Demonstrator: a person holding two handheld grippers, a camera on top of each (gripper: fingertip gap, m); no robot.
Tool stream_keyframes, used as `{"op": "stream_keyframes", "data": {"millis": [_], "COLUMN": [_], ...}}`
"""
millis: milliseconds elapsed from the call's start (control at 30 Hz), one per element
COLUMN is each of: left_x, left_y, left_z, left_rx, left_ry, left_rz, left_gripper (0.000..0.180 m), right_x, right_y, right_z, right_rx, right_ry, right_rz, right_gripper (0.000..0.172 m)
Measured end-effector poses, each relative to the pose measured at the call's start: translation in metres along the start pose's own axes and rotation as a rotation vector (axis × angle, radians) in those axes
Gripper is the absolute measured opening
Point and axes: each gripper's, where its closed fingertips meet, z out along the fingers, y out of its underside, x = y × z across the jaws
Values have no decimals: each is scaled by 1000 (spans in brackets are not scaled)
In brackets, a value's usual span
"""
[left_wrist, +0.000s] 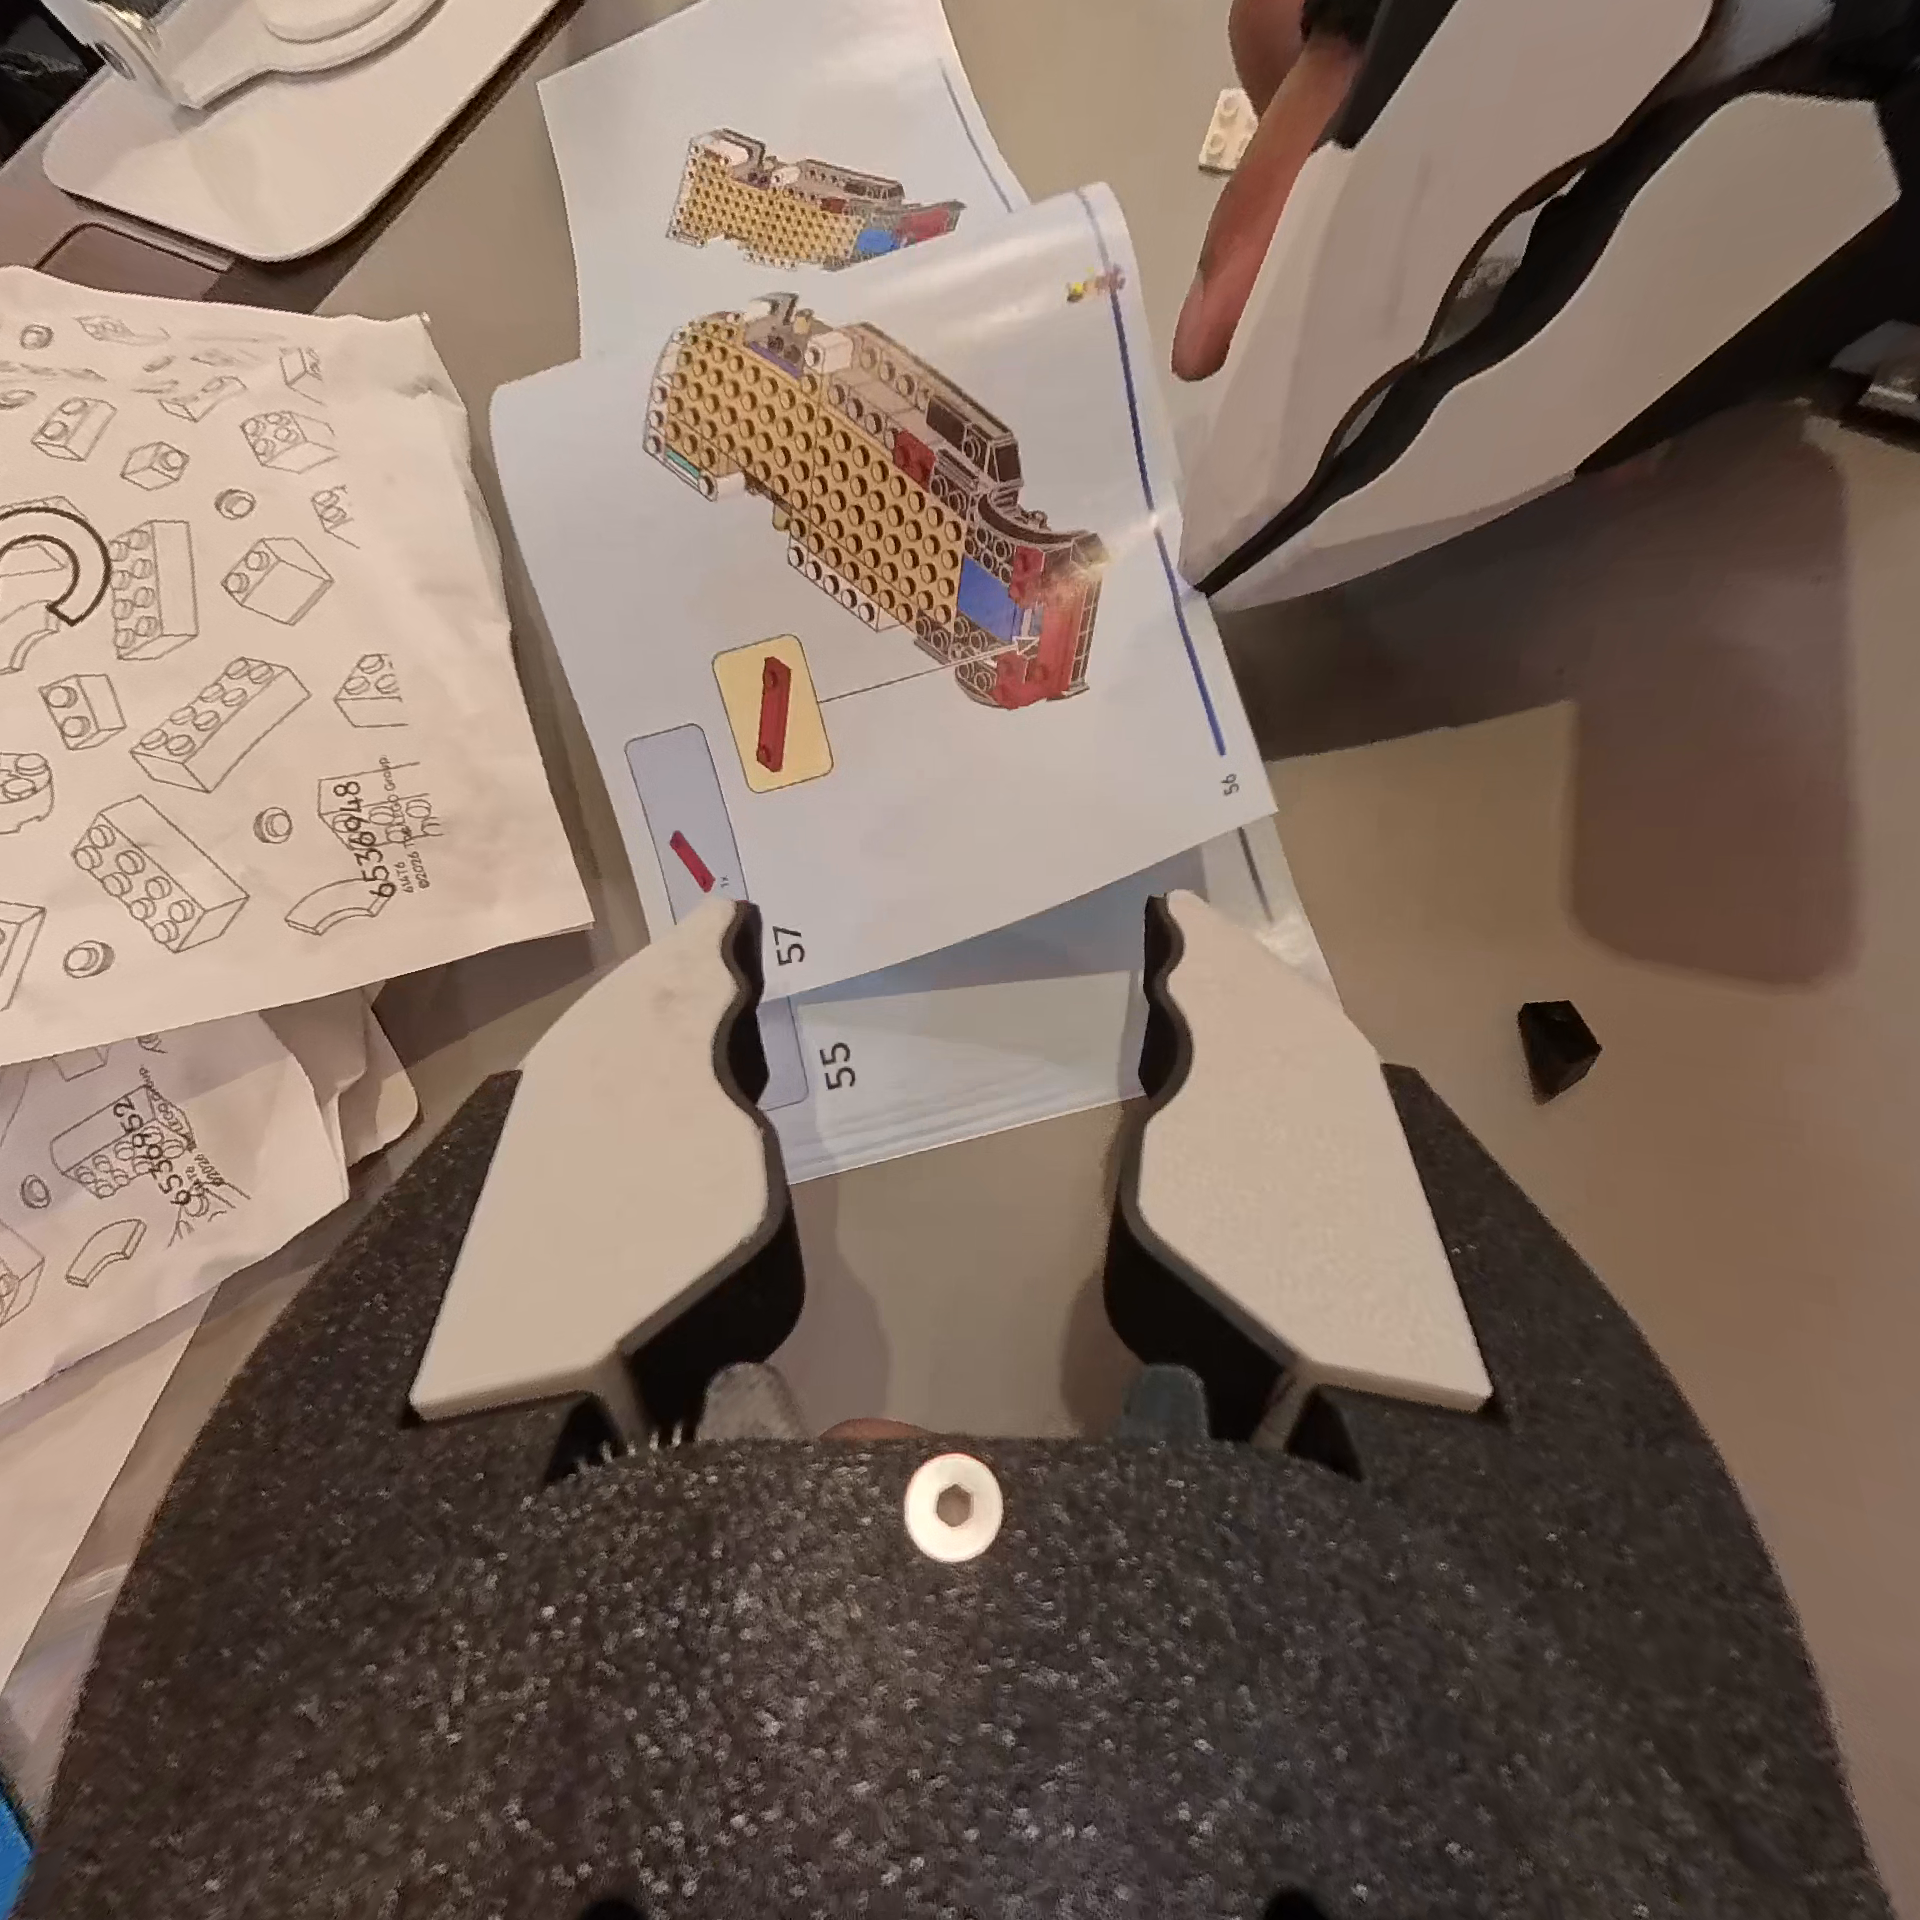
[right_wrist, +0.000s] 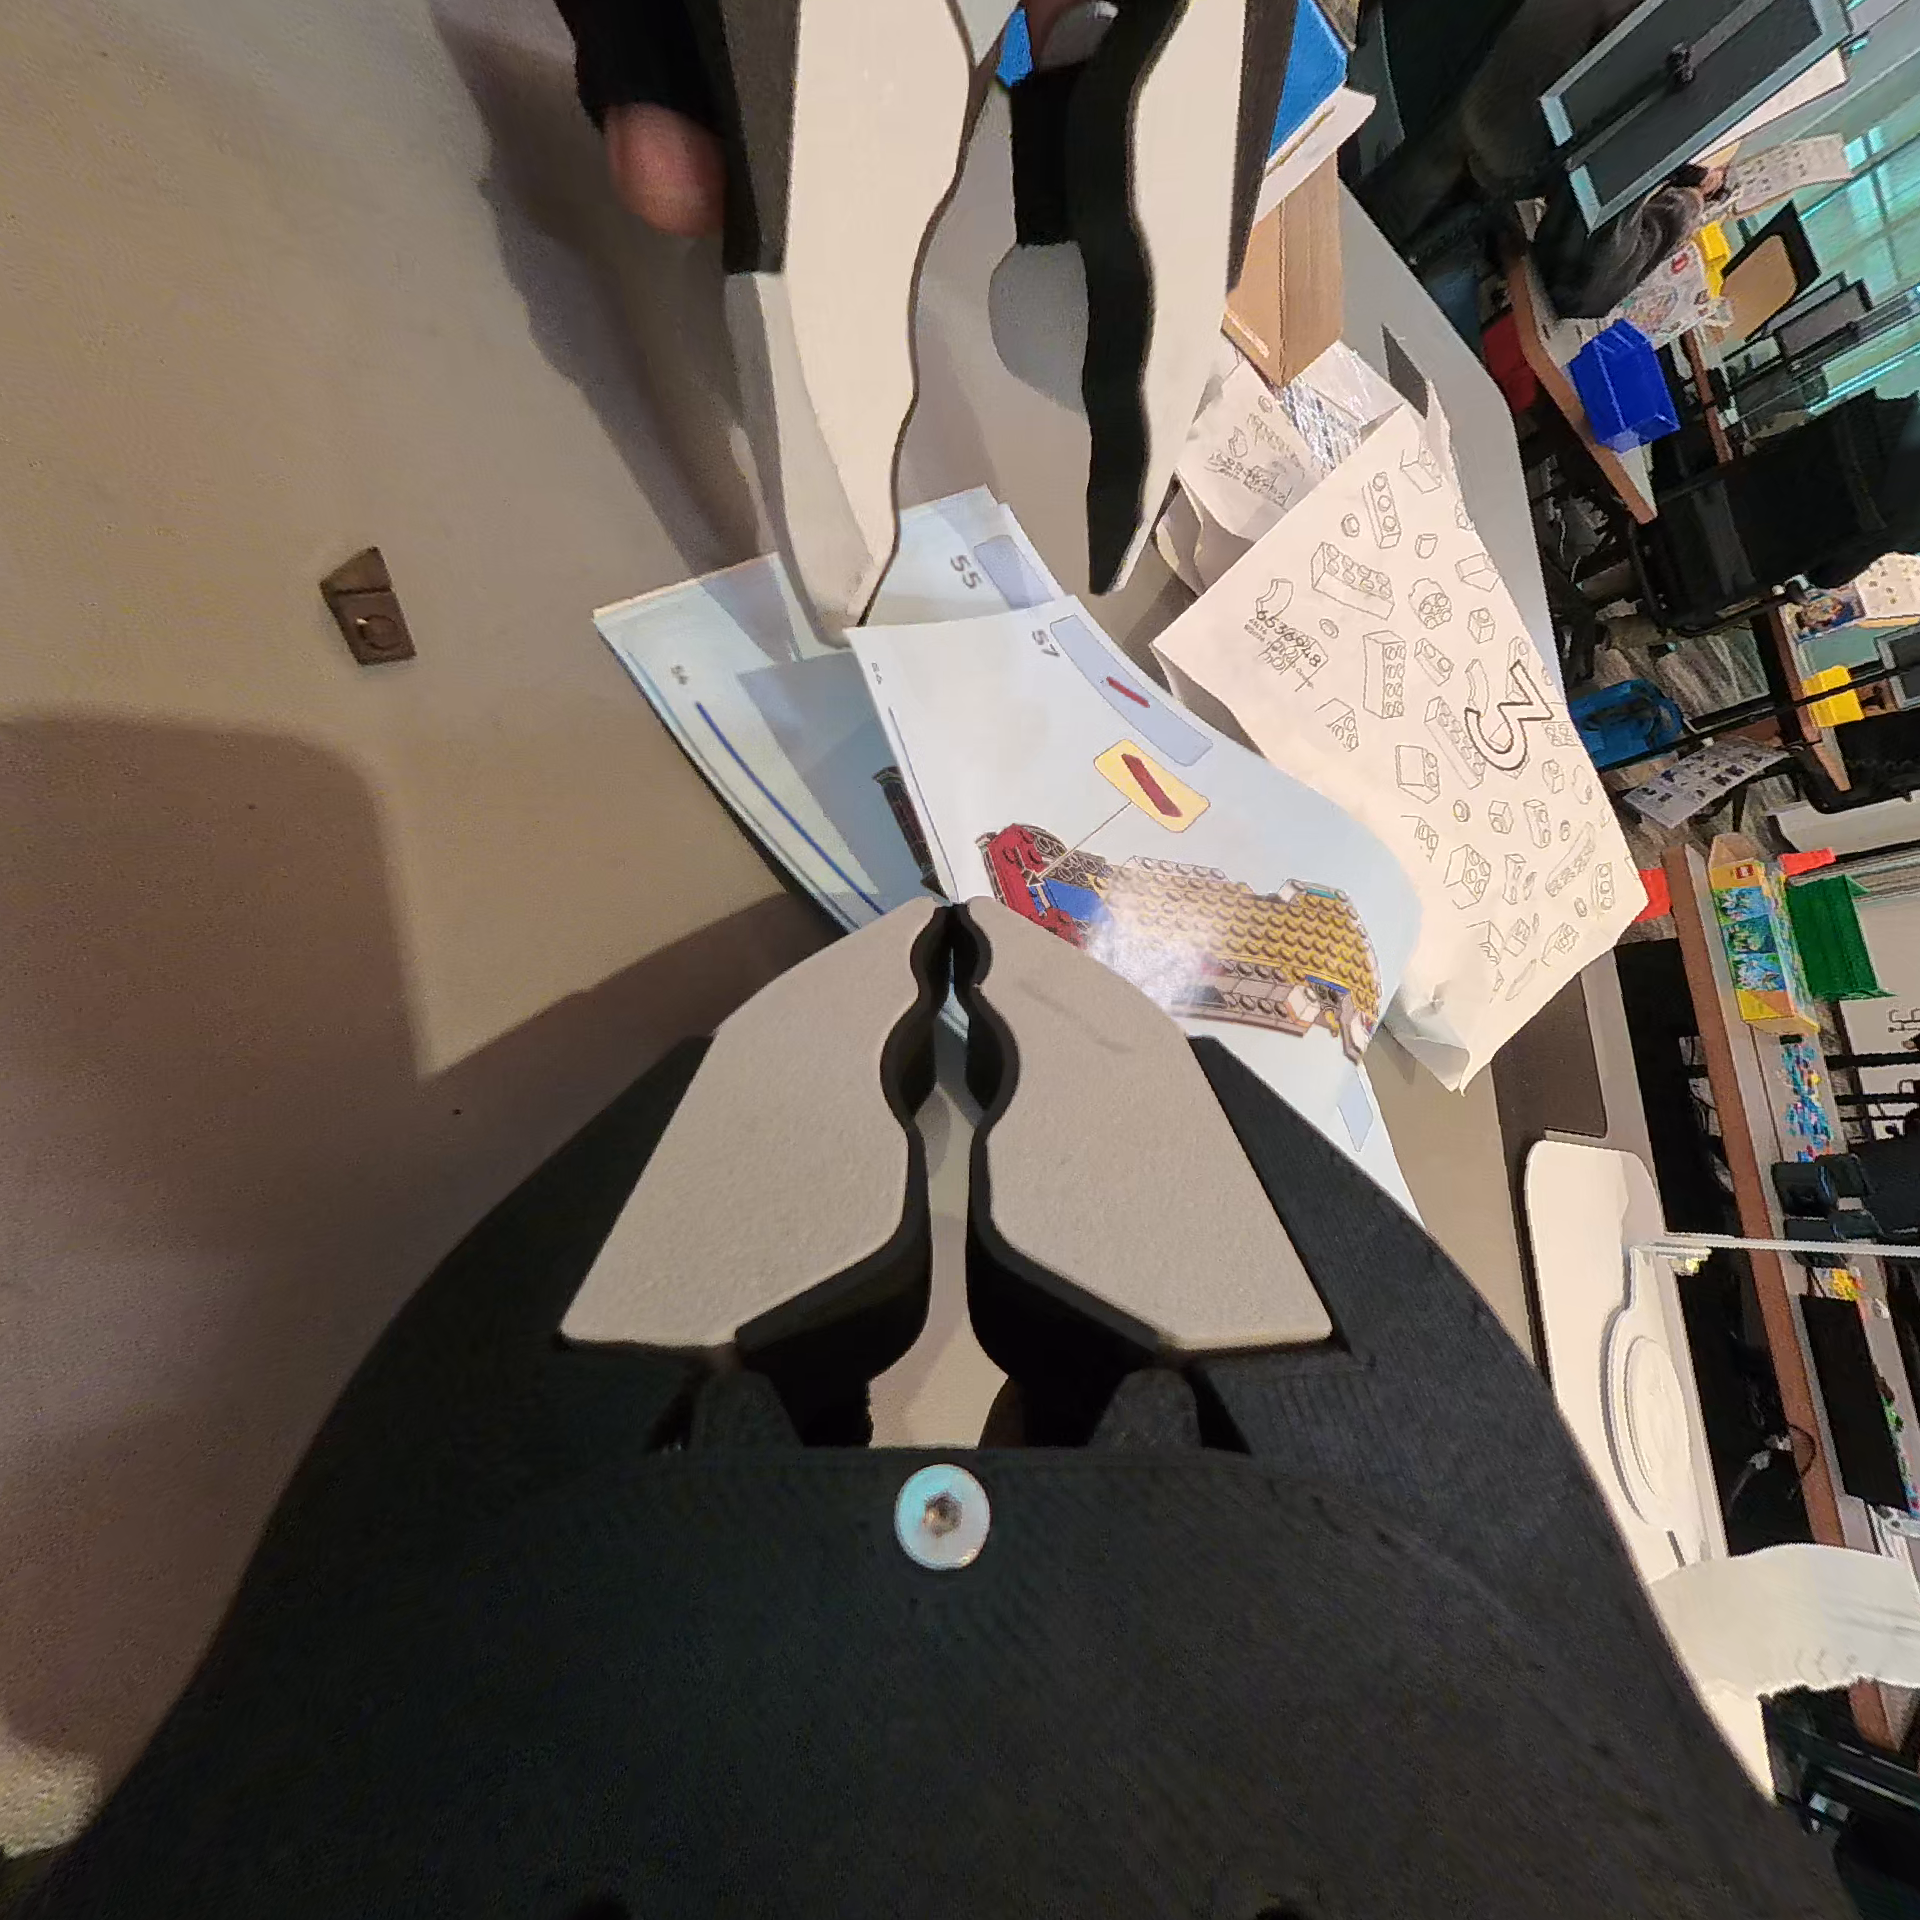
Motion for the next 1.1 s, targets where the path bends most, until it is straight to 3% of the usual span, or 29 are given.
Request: {"op": "stream_keyframes", "data": {"millis": [367,567,700,933,1100], "left_x": [-5,-5,-4,5,12], "left_y": [-16,-31,-34,-43,-52], "left_z": [9,4,3,1,-5], "left_rx": [41,121,135,191,254], "left_ry": [-110,-136,-138,-102,-56], "left_rz": [132,163,178,202,192], "left_gripper": [62,52,40,15,4], "right_x": [-2,-5,-4,11,22], "right_y": [-4,-11,-18,-16,-17], "right_z": [-1,-3,-4,1,-1], "right_rx": [22,52,78,33,44], "right_ry": [7,13,24,128,150], "right_rz": [-33,-66,-60,-25,86], "right_gripper": [0,21,25,21,4]}}
